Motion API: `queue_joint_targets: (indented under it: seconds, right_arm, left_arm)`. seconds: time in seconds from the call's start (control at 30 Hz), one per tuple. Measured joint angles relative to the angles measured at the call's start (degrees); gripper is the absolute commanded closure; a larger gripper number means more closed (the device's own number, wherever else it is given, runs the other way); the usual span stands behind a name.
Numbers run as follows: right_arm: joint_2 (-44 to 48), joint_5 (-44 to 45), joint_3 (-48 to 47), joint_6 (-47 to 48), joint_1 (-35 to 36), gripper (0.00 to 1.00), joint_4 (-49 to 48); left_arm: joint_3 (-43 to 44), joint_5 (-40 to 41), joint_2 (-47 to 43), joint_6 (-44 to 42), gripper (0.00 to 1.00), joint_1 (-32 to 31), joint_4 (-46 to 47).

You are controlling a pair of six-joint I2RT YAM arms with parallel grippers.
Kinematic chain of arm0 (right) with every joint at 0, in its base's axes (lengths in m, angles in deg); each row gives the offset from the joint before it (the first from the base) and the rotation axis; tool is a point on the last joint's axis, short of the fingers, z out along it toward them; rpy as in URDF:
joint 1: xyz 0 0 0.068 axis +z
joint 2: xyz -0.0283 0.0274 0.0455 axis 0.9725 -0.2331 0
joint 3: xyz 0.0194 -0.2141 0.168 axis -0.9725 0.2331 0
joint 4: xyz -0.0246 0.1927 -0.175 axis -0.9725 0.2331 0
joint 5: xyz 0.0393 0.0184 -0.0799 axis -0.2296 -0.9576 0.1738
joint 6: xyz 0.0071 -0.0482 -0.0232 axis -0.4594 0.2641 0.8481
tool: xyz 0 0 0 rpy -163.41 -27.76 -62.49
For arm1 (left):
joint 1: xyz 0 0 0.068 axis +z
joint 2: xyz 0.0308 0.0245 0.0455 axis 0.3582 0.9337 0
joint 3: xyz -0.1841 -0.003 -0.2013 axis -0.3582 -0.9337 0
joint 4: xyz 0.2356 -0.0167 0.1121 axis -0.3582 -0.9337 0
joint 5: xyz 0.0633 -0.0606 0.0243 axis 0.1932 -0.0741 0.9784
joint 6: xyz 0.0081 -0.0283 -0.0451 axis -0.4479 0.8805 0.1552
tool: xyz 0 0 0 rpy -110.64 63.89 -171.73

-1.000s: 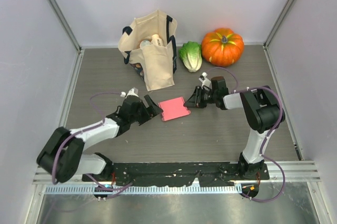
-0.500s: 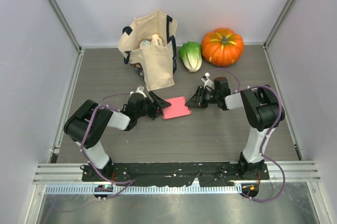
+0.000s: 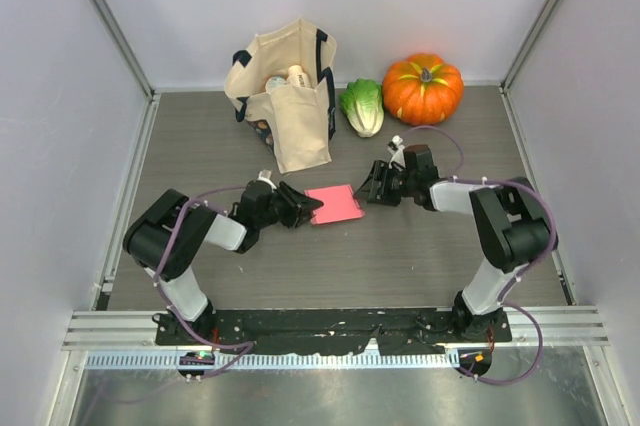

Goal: Fold the paper box

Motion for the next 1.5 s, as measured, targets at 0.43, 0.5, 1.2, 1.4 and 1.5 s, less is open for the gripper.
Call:
queue_joint_targets:
  seconds: [0.43, 0.5, 1.2, 1.4, 1.5]
  right_arm:
    - [36.1, 36.9, 5.4, 32.6, 37.4, 0.33, 8.6]
    - [37.2, 39.2, 6.2, 37.1, 42.2, 0.33, 8.5]
    - [18.0, 61.2, 5.7, 61.3, 58.5, 0.62, -6.3]
    - [18.2, 61.7, 4.7, 59.6, 58.8, 0.73, -3.5]
    - [19.1, 60.3, 3.3, 56.7, 58.1, 0.73, 2.7]
  left_arm:
    - [-4.0, -11.5, -26.1, 5.9, 0.68, 8.9, -29.6]
    - [-4.0, -12.4, -31.1, 6.1, 0.7, 10.0, -35.1]
    - [-7.6, -19.1, -45.9, 13.1, 0.57, 12.7, -51.6]
    - [-7.3, -16.8, -47.5, 7.0, 0.22, 12.7, -52.8]
    - [-5.2, -13.0, -48.1, -1.5, 0.18, 12.7, -58.1]
